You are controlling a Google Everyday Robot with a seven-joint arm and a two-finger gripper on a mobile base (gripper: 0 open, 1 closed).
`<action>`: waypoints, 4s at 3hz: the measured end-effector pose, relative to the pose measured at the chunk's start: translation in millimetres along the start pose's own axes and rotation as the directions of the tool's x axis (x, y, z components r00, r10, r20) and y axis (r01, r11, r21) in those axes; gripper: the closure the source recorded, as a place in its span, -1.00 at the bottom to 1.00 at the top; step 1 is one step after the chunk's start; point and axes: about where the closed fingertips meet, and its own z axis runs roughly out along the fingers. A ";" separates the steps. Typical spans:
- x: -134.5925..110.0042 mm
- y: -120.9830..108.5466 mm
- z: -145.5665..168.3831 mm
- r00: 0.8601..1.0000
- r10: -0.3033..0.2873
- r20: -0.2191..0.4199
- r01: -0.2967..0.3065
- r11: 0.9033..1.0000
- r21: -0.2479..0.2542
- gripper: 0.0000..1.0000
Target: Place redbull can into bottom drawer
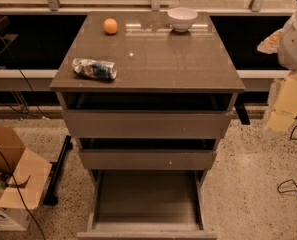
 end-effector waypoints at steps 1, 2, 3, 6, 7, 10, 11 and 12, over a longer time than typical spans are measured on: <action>-6.1 -2.6 1.1 1.000 -0.004 0.013 0.004 1.000 0.004 -1.00; -35.4 -14.4 9.5 0.997 -0.025 0.071 0.025 1.000 0.011 -1.00; -74.9 -27.4 23.4 0.986 -0.047 0.162 0.047 0.999 0.006 -1.00; -152.5 -64.1 65.8 0.948 -0.087 0.307 0.108 0.993 -0.052 -1.00; -152.8 -63.6 69.5 0.951 -0.071 0.301 0.092 0.994 -0.058 -1.00; -250.9 -102.6 162.3 0.880 -0.069 0.471 0.140 0.983 -0.117 -1.00; -274.7 -116.8 191.1 0.848 -0.047 0.527 0.150 0.977 -0.154 -1.00; -291.5 -129.4 215.0 0.831 -0.014 0.556 0.142 0.972 -0.188 -1.00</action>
Offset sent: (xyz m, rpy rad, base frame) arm 0.0469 0.0599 -0.0005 0.1135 -0.0442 0.0776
